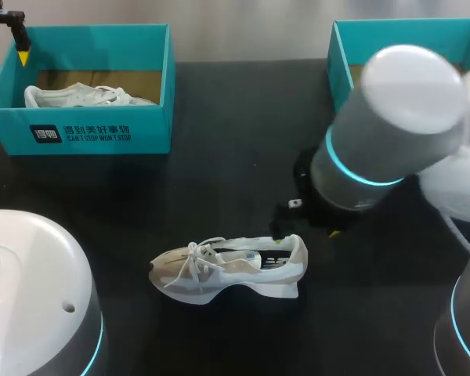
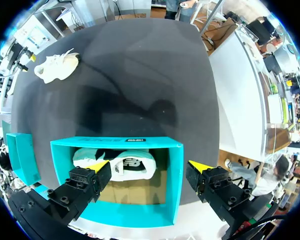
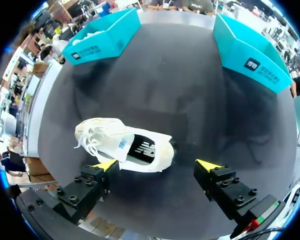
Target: Take the shoe out of the shoebox, open the shoe tongue, remove and reinsert the insole, then place the shoe into the shoebox
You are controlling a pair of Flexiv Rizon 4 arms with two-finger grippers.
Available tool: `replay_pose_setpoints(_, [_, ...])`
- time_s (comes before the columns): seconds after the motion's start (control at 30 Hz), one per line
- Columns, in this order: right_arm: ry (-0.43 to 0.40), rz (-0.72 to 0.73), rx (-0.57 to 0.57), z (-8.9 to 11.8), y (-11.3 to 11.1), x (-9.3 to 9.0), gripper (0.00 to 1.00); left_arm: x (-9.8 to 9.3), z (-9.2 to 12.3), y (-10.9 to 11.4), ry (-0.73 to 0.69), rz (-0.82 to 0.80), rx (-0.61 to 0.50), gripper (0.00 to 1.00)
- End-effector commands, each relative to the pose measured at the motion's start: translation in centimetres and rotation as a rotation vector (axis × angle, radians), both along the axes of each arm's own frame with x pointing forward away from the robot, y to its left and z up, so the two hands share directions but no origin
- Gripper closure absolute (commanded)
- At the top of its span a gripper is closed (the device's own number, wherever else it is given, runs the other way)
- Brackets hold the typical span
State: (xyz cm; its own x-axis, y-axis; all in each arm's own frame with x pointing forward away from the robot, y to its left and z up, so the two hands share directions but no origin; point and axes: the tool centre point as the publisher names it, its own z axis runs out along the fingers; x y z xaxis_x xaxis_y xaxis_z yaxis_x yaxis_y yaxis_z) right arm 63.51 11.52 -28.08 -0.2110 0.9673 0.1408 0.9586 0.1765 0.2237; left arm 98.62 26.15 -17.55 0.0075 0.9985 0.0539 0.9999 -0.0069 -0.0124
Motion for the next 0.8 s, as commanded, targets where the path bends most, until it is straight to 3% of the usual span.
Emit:
replay_pose_setpoints(0.03, [0.027,0.045,0.205,-0.2,-2.4,-0.2,0.00,-0.2,0.0,0.0,-0.003,0.000,0.002,0.00])
replay_pose_setpoints(0.1, [0.027,0.045,0.205,-0.2,-2.4,-0.2,0.00,-0.2,0.0,0.0,-0.003,0.000,0.002,0.00])
replay_pose_setpoints(0.3, [-0.172,0.272,0.338,0.0,-5.1,-0.2,0.00,-0.2,0.0,0.0,-0.003,0.000,0.002,0.00])
replay_pose_setpoints(0.43, [-0.234,0.339,0.335,0.3,-6.9,-0.4,0.00,-0.2,0.0,0.0,-0.003,0.000,0.002,0.00])
replay_pose_setpoints(0.6, [-0.403,0.412,0.394,0.0,-9.4,-0.9,0.00,-0.2,0.0,0.0,-0.003,0.000,0.002,0.00])
replay_pose_setpoints(0.8, [-0.400,0.422,0.382,-0.3,-9.9,-0.9,0.00,-0.2,0.0,0.0,-0.003,0.000,0.002,0.00])
